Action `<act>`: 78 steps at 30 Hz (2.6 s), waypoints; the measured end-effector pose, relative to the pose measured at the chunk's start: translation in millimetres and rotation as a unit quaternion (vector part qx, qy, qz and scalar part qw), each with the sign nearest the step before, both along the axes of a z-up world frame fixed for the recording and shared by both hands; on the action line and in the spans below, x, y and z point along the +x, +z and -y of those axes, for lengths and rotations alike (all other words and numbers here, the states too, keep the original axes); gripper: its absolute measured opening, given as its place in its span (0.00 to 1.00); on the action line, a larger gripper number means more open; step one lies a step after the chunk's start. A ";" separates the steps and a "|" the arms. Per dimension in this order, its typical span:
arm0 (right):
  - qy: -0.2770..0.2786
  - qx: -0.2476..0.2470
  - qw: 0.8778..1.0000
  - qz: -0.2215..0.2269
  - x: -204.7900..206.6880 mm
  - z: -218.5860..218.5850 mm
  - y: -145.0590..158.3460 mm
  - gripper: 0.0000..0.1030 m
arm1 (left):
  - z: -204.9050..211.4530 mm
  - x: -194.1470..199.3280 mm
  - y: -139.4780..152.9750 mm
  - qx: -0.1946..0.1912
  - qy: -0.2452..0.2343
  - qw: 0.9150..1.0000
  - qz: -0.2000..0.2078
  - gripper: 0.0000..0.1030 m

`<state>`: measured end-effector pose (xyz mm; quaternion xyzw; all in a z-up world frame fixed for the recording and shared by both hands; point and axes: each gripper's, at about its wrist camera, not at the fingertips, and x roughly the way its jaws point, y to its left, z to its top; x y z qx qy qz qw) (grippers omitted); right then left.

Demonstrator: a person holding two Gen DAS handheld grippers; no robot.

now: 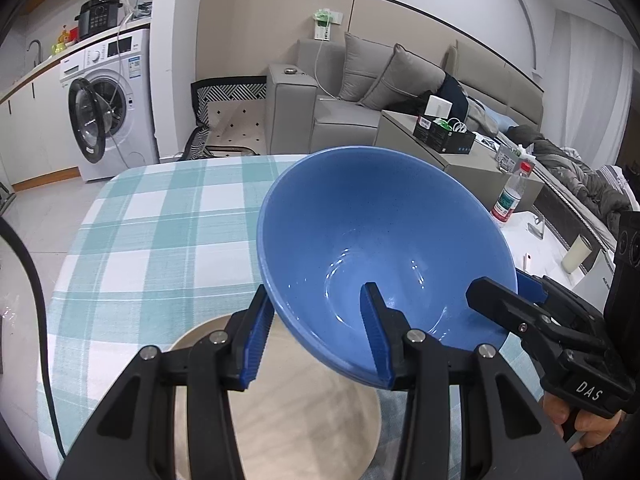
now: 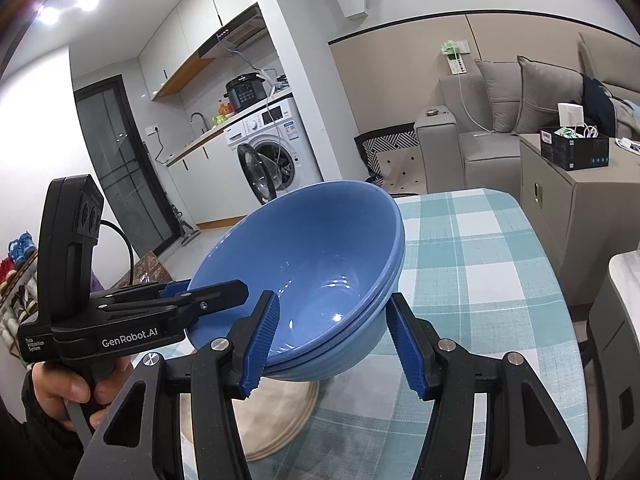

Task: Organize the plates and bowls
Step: 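Lift the bowl stack with both grippers and carry it over the cream plates, then lower the bowl stack onto the cream plates and open both grippers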

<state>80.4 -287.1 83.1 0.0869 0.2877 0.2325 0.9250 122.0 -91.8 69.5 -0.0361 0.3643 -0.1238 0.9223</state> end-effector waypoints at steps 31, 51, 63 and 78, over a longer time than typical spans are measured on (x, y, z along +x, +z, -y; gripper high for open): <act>0.074 -0.011 0.997 -0.017 -11.7 -79.5 -20.2 0.56 | -73.2 -40.7 -24.7 -0.007 0.073 0.997 -0.010 0.42; 0.084 -0.023 0.995 -0.044 -4.5 -94.5 -43.5 0.56 | -84.8 -39.3 -48.6 -0.015 0.083 0.996 -0.039 0.42; 0.083 -0.028 0.995 -0.043 -3.2 -93.1 -44.8 0.56 | -83.8 -38.6 -48.5 -0.012 0.079 0.996 -0.035 0.46; 0.071 -0.064 0.995 -0.003 -13.0 -94.5 -34.1 0.99 | -103.4 -56.9 -44.2 0.020 0.093 0.995 0.017 0.99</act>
